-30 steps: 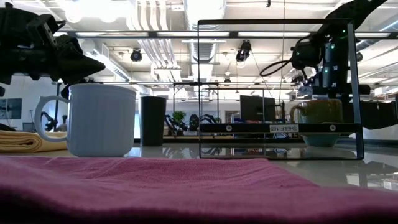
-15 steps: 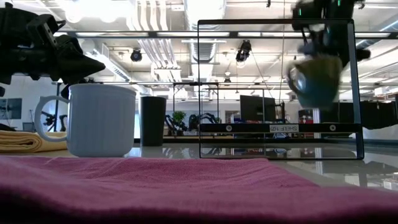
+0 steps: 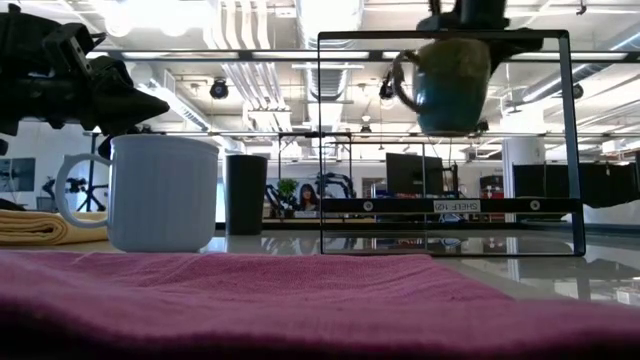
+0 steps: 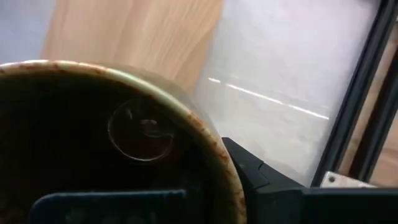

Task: Stack small to large cups/mugs on shelf
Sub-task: Put the dark green mug on the shelf

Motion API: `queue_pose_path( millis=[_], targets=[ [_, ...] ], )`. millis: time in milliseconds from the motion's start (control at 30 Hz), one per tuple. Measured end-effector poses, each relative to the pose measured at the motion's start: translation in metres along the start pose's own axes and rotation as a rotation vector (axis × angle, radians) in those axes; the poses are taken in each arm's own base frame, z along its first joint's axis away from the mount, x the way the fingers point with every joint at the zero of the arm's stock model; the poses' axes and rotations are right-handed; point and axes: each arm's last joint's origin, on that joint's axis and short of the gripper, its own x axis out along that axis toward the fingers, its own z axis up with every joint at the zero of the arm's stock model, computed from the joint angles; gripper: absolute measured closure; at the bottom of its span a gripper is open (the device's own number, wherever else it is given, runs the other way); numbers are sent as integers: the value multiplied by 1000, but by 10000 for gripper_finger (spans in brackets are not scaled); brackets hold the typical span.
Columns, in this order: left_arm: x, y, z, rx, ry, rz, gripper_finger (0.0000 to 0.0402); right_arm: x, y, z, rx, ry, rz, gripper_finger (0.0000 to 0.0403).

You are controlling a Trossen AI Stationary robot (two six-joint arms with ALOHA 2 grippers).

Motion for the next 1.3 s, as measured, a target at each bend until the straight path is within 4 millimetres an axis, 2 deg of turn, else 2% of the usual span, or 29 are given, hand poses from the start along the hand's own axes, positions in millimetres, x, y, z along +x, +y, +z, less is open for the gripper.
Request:
queue_pose_path(
  millis=[267,500,700,1100,1300],
  targets=[
    [0,0,0,0,0,0,400,47,48,23,19,28,25,372],
    [0,0,0,0,0,0,400,74,66,27,3,93,-19,371],
    [0,0,0,0,0,0,400,83,73,29,43,89,-6,370],
    [0,0,0,0,0,0,400,92,67,31,115,94,-49,369],
    [0,0,0,0,0,0,400,93,67,29,112,104,-57,342]
  ],
)
